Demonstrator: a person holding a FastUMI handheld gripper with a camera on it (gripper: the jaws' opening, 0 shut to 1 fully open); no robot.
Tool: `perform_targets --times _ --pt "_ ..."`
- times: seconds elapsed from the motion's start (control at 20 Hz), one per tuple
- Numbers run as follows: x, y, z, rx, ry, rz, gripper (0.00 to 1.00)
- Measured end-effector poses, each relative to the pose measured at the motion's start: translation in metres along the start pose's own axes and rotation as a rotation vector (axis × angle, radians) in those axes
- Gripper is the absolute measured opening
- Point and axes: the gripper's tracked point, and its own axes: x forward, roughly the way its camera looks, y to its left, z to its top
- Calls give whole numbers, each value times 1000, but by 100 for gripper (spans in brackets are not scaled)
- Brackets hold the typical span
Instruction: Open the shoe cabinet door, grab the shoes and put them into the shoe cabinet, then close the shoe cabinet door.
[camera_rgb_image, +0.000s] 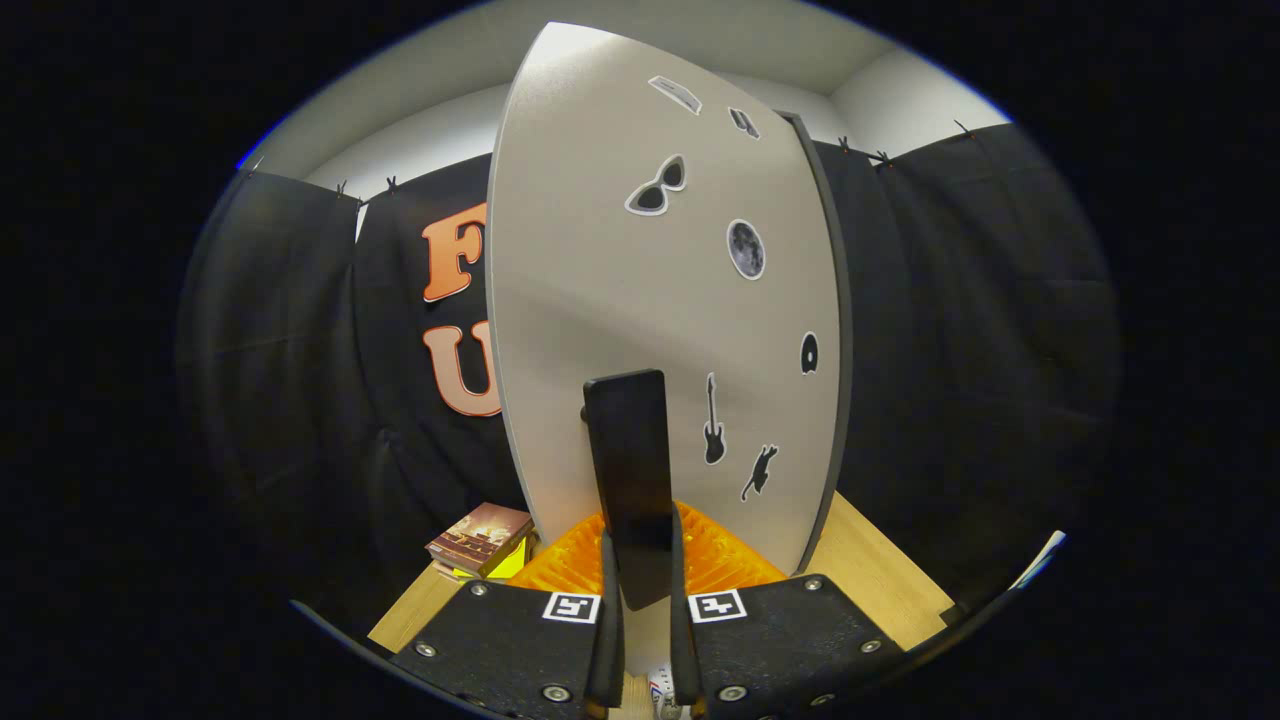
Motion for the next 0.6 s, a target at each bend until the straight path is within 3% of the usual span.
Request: perform_targets --times 0.2,0.6 --pt "-22 -34 -2 -4 -16 -18 18" --pt "-74 -128 2 -36 -44 -169 12"
